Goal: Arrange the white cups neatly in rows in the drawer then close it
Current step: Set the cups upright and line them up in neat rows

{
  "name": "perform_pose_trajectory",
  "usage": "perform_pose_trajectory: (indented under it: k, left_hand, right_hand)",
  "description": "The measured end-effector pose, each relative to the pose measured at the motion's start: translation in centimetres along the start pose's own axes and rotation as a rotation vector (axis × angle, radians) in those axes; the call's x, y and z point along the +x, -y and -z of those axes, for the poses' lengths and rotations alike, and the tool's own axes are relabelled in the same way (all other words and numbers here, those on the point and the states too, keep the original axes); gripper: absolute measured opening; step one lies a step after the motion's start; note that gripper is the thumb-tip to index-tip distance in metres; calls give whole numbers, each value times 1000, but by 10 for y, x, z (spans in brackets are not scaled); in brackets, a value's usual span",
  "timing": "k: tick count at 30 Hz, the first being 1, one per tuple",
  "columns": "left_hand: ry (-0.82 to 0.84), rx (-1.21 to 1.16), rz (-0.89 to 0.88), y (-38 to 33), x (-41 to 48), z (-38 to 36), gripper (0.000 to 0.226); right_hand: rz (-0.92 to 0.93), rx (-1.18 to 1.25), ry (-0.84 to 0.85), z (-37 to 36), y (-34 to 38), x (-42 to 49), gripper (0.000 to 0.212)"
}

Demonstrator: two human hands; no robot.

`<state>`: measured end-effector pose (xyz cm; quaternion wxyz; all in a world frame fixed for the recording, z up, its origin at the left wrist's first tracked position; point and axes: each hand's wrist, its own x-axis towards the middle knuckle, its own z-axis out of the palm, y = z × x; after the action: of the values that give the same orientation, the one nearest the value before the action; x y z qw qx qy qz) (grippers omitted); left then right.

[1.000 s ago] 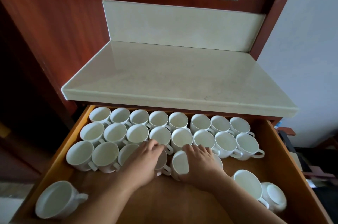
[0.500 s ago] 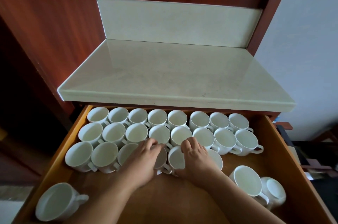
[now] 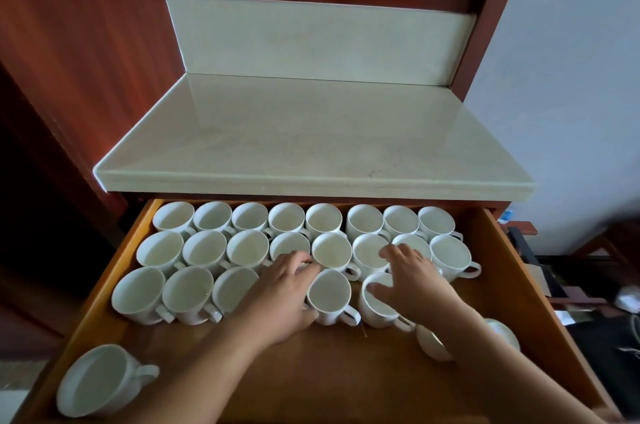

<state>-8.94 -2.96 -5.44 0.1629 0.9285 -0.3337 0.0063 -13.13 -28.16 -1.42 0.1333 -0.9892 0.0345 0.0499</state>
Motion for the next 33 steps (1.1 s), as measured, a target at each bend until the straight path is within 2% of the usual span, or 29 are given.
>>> perform_pose_trajectory:
  k: [3,6,10,13,20,24,27,30,33]
  left_hand:
    - [32,18,-64,-21,13,-4,54]
    - [107,90,-86,-32,22,-13,38]
    - [157,85,-103,-33,26,-23,22]
    - [165,79,-107,-34,27,-22,19]
    - [192,109,-81,-37,27,-18,19]
    - [173,91,-50,-44,30,-15,18]
    - [126,66,-65,-69,42,-9,28]
    - [165,-32,-129,-111,62,-9,43]
    - [259,-71,-180,-153,79,-22,60]
  right_hand:
    - [-65,-35,129,4,-18,-10,81]
    - [-65,-9,171,-8,-20,-15,96]
    - [-105,68,148,-21,-18,-12,88]
    - [-124,101,128,-29,-15,-8,91]
    - [-115,130,117,-38,-13,-2,86]
    - [-78,134,162,-24,-21,-8,92]
    - [-86,143,112,8,-48,-18,70]
    - [-166,78,81,43,-93,-32,48]
    - [-215,-46,278,59,-127,-50,49]
